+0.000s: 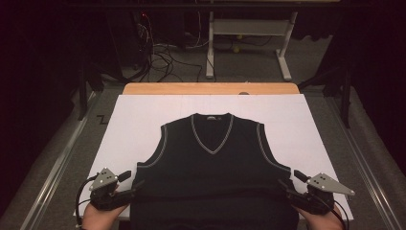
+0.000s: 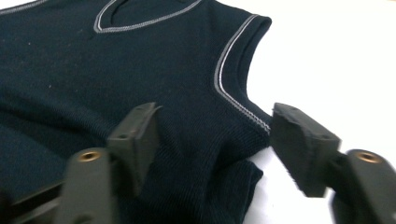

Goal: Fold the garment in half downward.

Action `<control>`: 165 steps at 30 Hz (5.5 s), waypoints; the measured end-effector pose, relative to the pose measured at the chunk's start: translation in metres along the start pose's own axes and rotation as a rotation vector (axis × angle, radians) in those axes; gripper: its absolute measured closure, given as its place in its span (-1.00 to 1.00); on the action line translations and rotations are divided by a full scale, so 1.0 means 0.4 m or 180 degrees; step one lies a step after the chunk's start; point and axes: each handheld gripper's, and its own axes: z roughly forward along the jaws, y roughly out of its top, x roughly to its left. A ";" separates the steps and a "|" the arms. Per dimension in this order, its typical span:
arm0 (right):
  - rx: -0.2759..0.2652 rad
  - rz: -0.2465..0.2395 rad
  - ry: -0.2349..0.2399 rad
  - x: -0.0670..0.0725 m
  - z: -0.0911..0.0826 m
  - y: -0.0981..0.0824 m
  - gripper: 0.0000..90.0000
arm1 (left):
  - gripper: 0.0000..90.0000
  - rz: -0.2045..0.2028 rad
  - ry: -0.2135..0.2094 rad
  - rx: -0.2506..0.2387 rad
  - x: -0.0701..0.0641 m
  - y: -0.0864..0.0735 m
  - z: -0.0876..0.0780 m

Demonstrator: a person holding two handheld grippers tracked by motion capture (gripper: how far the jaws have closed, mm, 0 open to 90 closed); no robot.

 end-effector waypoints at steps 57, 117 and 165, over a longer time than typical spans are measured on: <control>0.0209 0.0278 -0.0175 -0.140 0.323 0.256 -0.89 | -0.96 -0.0459 0.0189 0.0049 0.141 0.341 0.289; -0.0296 -0.0198 -0.0550 -0.067 0.300 0.451 0.78 | 0.64 -0.0251 0.0488 -0.0721 0.052 0.500 0.237; -0.0419 -0.0240 0.0074 0.067 0.041 0.088 0.77 | 0.62 0.0145 -0.0155 -0.0460 -0.112 0.098 0.030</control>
